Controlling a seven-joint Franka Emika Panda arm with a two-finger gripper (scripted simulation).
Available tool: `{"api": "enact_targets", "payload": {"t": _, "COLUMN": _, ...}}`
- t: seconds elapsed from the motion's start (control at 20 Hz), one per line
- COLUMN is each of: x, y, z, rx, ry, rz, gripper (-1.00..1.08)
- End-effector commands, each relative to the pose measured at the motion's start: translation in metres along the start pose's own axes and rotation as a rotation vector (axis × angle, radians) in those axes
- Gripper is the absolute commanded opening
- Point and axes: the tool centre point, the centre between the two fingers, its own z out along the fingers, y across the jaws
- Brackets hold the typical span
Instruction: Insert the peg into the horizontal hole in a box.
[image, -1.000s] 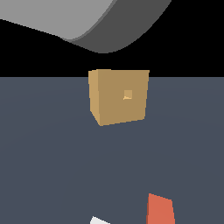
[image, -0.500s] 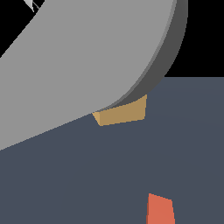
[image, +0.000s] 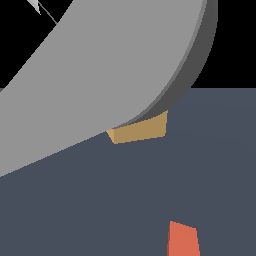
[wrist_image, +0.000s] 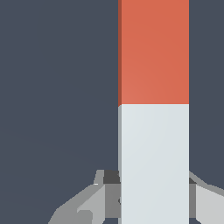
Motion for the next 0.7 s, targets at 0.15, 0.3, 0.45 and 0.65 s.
{"api": "enact_targets", "payload": {"t": 0.15, "x": 0.0, "y": 0.0, "z": 0.0, "rx": 0.0, "ry": 0.0, "rz": 0.0, "gripper": -1.0}}
{"api": "enact_targets", "payload": {"t": 0.3, "x": 0.005, "y": 0.002, "z": -0.002, "rx": 0.0, "ry": 0.0, "rz": -0.011, "gripper": -1.0}}
{"api": "enact_targets", "payload": {"t": 0.45, "x": 0.022, "y": 0.007, "z": -0.007, "rx": 0.0, "ry": -0.001, "rz": -0.043, "gripper": -1.0}}
{"api": "enact_targets", "payload": {"t": 0.65, "x": 0.061, "y": 0.017, "z": -0.019, "rx": 0.0, "ry": -0.001, "rz": -0.121, "gripper": -1.0}}
